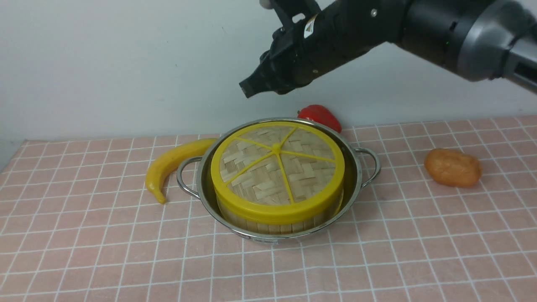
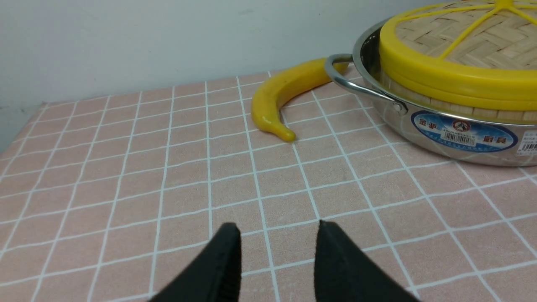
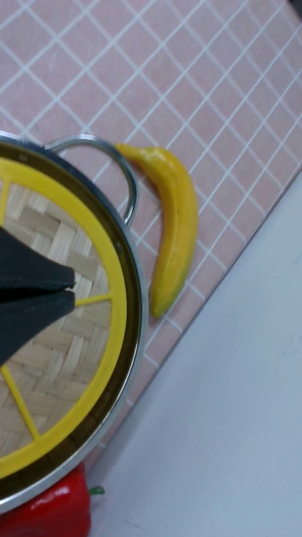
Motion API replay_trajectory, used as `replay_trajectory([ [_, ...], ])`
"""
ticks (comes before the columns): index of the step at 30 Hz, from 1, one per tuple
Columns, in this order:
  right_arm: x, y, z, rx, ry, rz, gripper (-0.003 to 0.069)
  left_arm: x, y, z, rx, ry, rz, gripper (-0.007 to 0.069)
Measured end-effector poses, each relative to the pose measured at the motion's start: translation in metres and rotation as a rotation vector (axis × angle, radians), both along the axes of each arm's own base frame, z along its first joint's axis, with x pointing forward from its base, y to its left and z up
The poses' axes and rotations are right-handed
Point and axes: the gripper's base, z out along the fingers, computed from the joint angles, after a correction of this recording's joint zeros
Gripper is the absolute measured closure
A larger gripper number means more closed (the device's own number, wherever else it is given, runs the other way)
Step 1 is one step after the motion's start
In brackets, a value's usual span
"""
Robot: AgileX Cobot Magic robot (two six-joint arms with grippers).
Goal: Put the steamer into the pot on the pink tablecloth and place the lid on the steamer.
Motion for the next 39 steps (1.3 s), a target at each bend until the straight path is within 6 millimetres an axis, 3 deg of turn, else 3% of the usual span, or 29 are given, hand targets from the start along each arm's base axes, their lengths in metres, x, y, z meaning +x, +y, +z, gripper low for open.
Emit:
replay_trajectory([
  [2,-0.005,0.0,0.005,0.019,0.021,0.017,0.0672,0.0,0.0,0.0,0.0,0.0,0.0,0.0382],
  [13,-0.066,-0.016,0.083,0.224,0.065,0.181,0.067,0.0,0.0,0.0,0.0,0.0,0.0,0.0382],
  [18,-0.08,-0.025,0.091,0.154,0.062,0.247,0.0664,0.0,0.0,0.0,0.0,0.0,0.0,0.0382],
  [22,-0.085,-0.034,0.081,0.045,0.107,0.263,0.0659,0.0,0.0,0.0,0.0,0.0,0.0,0.0382],
  [24,-0.092,-0.047,0.066,-0.057,0.124,0.238,0.0655,0.0,0.0,0.0,0.0,0.0,0.0,0.0382],
  [26,-0.115,-0.07,0.049,-0.15,0.146,0.216,0.0652,0.0,0.0,0.0,0.0,0.0,0.0,0.0382],
  [29,-0.142,-0.094,0.04,-0.182,0.101,0.183,0.0649,0.0,0.0,0.0,0.0,0.0,0.0,0.0382],
  [31,-0.164,-0.115,0.034,-0.166,0.026,0.143,0.0647,0.0,0.0,0.0,0.0,0.0,0.0,0.0382],
  [32,-0.186,-0.138,0.025,-0.112,-0.055,0.085,0.0643,0.0,0.0,0.0,0.0,0.0,0.0,0.0382],
  [34,-0.198,-0.152,0.019,-0.074,-0.1,0.041,0.0641,0.0,0.0,0.0,0.0,0.0,0.0,0.0382],
  [37,-0.236,-0.202,-0.012,0.102,-0.226,-0.201,0.0631,0.0,0.0,0.0,0.0,0.0,0.0,0.0382],
  [39,-0.246,-0.218,-0.025,0.158,-0.276,-0.304,0.0626,0.0,0.0,0.0,0.0,0.0,0.0,0.0382],
])
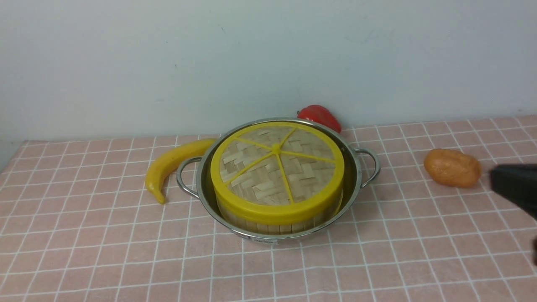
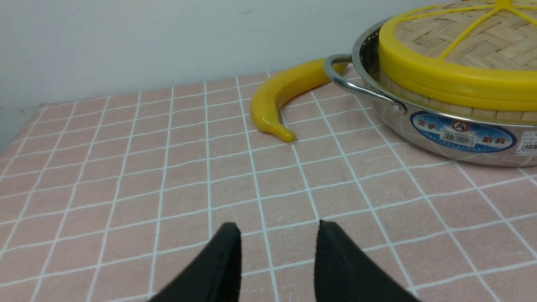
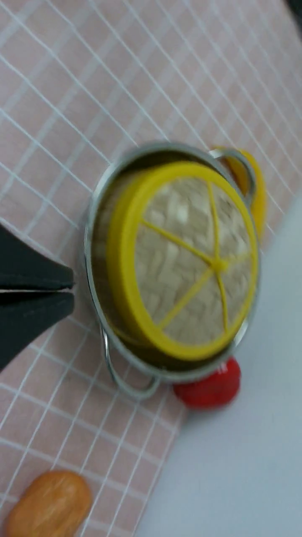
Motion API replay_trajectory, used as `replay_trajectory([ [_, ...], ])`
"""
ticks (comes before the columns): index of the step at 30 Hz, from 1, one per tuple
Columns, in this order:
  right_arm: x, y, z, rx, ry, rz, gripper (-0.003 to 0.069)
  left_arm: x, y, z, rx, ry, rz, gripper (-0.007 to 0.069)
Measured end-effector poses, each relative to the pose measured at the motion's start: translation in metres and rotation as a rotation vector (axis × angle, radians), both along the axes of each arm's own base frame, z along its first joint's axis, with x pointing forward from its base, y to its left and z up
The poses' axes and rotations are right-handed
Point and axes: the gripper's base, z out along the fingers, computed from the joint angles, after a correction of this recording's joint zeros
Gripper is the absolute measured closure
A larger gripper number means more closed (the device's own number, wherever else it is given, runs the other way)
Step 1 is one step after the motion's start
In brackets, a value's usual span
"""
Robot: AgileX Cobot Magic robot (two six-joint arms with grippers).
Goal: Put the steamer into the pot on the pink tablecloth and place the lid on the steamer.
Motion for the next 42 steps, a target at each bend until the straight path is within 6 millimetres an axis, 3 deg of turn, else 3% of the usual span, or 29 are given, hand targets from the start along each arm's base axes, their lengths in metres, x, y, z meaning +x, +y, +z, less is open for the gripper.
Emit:
replay_trajectory([
  [1,-0.016,-0.015,-0.015,0.056,-0.064,-0.095,0.0622,0.0,0.0,0.0,0.0,0.0,0.0,0.0382],
  [3,-0.026,-0.026,-0.035,0.076,-0.09,-0.169,0.0617,0.0,0.0,0.0,0.0,0.0,0.0,0.0382],
  [4,-0.036,-0.036,-0.056,0.088,-0.139,-0.257,0.0612,0.0,0.0,0.0,0.0,0.0,0.0,0.0382],
  [10,-0.057,-0.051,-0.116,0.101,-0.23,-0.406,0.0597,0.0,0.0,0.0,0.0,0.0,0.0,0.0382],
  [21,-0.072,-0.048,-0.131,0.005,-0.206,-0.331,0.057,0.0,0.0,0.0,0.0,0.0,0.0,0.0382],
  [42,-0.072,-0.047,-0.132,0.0,-0.198,-0.329,0.0522,0.0,0.0,0.0,0.0,0.0,0.0,0.0382],
])
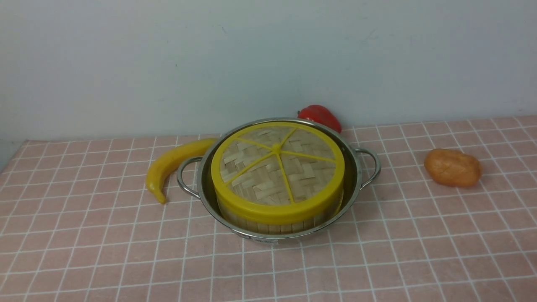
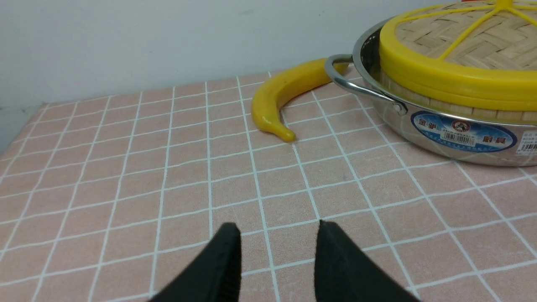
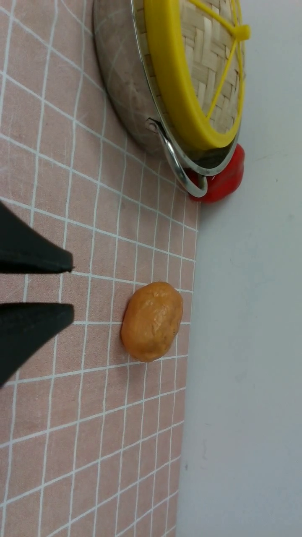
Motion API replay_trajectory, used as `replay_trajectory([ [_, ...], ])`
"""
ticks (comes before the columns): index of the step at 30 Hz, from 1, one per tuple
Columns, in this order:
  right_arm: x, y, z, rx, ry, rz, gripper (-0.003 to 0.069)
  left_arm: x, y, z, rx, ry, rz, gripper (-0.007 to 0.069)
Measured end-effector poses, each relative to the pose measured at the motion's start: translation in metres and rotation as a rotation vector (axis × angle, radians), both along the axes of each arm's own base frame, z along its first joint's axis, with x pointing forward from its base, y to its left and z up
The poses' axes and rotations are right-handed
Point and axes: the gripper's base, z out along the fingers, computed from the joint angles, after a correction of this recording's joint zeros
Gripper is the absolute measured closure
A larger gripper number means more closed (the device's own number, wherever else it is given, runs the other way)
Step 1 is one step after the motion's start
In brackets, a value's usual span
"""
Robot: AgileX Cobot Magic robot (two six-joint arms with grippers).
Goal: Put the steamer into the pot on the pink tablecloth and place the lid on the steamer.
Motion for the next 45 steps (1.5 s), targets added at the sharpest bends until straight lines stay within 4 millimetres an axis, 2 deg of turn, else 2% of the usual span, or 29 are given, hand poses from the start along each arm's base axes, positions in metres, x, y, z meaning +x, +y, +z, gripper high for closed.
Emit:
replay_trajectory([
  [45,0.0,0.0,0.0,0.0,0.0,0.0,0.0419,0.0,0.0,0.0,0.0,0.0,0.0,0.0382],
])
